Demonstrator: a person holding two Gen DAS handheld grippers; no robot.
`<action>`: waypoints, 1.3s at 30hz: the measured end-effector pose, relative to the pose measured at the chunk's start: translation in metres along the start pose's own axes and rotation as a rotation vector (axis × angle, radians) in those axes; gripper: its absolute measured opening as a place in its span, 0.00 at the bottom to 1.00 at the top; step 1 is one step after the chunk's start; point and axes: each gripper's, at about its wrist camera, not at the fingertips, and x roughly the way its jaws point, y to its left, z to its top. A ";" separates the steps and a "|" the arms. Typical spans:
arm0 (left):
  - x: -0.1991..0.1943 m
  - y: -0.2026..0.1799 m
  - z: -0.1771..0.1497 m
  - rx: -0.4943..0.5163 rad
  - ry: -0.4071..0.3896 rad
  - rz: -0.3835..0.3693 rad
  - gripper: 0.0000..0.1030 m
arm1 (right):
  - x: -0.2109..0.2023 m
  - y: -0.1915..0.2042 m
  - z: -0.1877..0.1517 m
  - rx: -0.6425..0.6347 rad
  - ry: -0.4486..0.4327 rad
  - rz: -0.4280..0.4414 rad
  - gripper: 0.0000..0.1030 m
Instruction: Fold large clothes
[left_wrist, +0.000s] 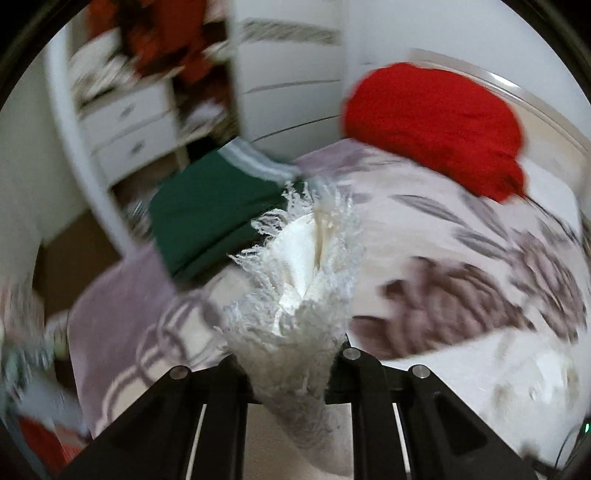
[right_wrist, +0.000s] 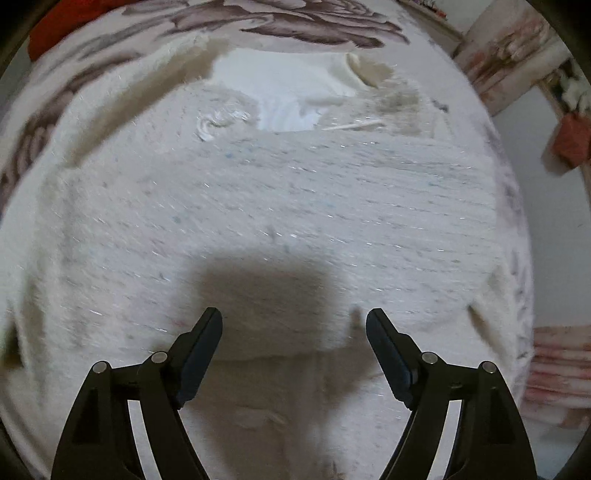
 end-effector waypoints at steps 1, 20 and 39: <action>-0.012 -0.021 -0.001 0.039 -0.017 -0.023 0.10 | -0.002 -0.006 -0.002 0.017 0.000 0.053 0.79; -0.091 -0.460 -0.230 0.592 0.304 -0.479 0.33 | 0.024 -0.358 -0.090 0.345 0.113 0.222 0.80; 0.002 -0.276 -0.148 0.411 0.259 0.021 0.87 | 0.045 -0.316 -0.017 0.411 0.165 0.805 0.71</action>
